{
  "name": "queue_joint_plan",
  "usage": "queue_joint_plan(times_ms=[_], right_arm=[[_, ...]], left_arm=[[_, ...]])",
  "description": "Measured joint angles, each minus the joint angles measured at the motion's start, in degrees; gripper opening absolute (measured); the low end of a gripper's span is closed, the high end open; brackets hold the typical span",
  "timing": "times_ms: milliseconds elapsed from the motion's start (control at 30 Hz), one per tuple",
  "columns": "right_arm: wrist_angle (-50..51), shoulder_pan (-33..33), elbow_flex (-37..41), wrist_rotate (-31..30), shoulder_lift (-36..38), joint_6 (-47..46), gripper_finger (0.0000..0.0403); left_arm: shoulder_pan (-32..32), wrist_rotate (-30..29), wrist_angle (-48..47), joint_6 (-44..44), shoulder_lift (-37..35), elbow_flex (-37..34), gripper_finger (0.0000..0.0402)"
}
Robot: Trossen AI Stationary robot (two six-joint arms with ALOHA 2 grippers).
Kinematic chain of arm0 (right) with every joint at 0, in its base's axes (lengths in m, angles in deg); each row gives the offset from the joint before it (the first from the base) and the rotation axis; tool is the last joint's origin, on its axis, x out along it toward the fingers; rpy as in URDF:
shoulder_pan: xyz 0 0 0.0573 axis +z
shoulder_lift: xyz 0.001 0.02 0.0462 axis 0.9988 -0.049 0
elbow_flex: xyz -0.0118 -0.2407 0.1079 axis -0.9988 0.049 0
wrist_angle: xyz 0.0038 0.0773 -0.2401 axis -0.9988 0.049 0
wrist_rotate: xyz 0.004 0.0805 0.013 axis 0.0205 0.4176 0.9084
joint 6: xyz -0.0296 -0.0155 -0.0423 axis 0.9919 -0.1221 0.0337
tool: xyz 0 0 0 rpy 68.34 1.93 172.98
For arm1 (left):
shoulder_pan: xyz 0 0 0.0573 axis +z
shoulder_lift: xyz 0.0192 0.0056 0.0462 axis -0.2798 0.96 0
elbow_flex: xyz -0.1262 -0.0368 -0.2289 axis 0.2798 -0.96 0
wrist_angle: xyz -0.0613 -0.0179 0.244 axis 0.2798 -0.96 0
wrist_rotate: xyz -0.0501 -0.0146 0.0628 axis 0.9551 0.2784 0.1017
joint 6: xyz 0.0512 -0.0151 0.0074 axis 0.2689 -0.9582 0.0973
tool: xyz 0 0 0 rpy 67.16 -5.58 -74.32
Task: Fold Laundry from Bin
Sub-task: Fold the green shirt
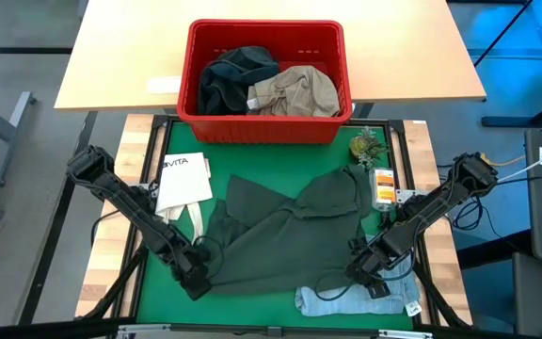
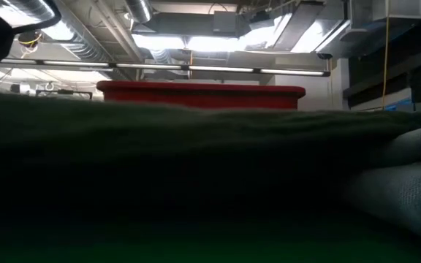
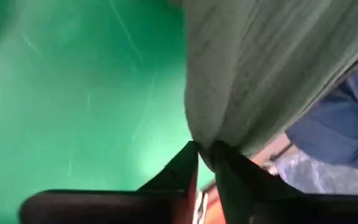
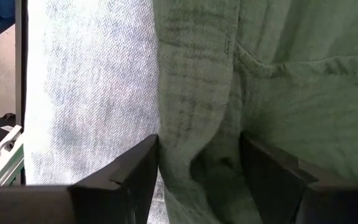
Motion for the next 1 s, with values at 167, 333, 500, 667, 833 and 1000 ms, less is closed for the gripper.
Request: queue_joint_plan(times_ms=[167, 333, 500, 667, 833, 1000], right_arm=[[0.02, 0.01, 0.02, 0.02, 0.0, -0.02, 0.022], [0.0, 0.04, 0.02, 0.02, 0.0, -0.02, 0.022], [0.0, 0.04, 0.04, 0.02, 0.0, -0.02, 0.022], [0.0, 0.04, 0.04, -0.11, 0.0, -0.02, 0.022], [0.0, 0.04, 0.06, -0.28, 0.0, -0.02, 0.022], [0.0, 0.04, 0.07, -0.43, 0.0, -0.02, 0.022]], left_arm=[[0.0, -6.81, 0.01, 0.22, 0.0, 0.0, 0.0099], [0.02, -10.99, 0.01, 0.27, 0.0, 0.0, 0.0132], [0.34, -19.47, -0.14, 0.28, 0.0, 0.0, 0.0145], [3.46, -28.92, -1.56, 2.47, 0.0, 0.0, 0.0146], [9.91, -35.72, -6.8, 4.38, 0.0, 0.0, 0.0146], [17.82, -36.14, -15.06, 7.34, 0.0, -0.07, 0.0137]])
